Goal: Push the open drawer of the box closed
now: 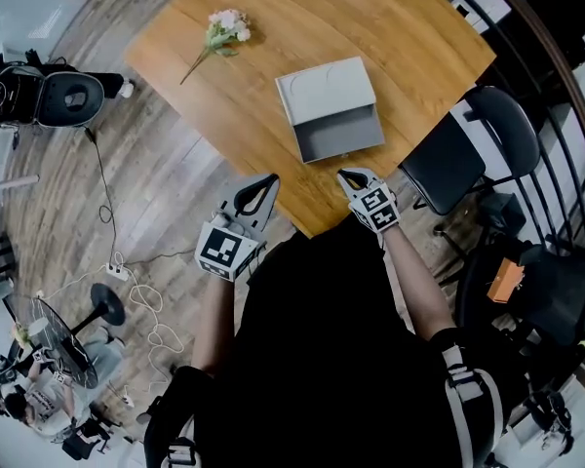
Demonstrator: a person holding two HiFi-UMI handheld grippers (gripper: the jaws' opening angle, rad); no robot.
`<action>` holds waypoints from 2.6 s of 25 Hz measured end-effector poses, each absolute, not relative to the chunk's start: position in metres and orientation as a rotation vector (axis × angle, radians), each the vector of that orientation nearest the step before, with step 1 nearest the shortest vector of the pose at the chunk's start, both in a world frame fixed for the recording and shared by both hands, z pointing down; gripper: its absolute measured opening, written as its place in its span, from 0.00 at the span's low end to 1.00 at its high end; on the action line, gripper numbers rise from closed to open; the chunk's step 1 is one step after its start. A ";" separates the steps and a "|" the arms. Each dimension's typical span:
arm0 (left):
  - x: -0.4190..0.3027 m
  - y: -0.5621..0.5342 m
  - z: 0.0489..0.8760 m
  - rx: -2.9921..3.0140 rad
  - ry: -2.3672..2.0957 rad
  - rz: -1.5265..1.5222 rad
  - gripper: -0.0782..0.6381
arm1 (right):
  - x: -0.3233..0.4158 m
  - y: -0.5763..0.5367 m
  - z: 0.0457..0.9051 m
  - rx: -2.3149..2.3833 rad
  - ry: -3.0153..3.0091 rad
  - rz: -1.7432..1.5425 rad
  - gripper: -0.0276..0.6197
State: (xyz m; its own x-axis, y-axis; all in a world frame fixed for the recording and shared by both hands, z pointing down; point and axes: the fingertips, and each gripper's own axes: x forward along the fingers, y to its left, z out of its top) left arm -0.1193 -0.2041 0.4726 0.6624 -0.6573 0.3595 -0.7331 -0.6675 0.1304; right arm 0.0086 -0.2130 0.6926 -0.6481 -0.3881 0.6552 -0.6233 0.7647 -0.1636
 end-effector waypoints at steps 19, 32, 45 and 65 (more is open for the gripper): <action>-0.130 -0.208 0.475 2.548 -1.194 0.433 0.14 | 0.006 -0.247 0.729 0.797 -2.265 0.586 0.07; -0.127 -0.203 0.482 2.527 -1.223 0.448 0.14 | 0.008 -0.259 0.737 0.848 -2.271 0.693 0.07; -0.131 -0.197 0.479 2.518 -1.238 0.446 0.14 | 0.006 -0.260 0.736 0.932 -2.270 0.826 0.07; -0.132 -0.199 0.479 2.515 -1.245 0.443 0.14 | 0.002 -0.276 0.732 0.967 -2.284 0.866 0.07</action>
State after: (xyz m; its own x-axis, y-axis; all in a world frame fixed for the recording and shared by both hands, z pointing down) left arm -0.1322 -0.1991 0.4788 0.5771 -0.7122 0.3997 -0.8046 -0.5797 0.1287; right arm 0.0024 -0.2763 0.7322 -0.6172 -0.4366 0.6546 -0.7607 0.5435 -0.3548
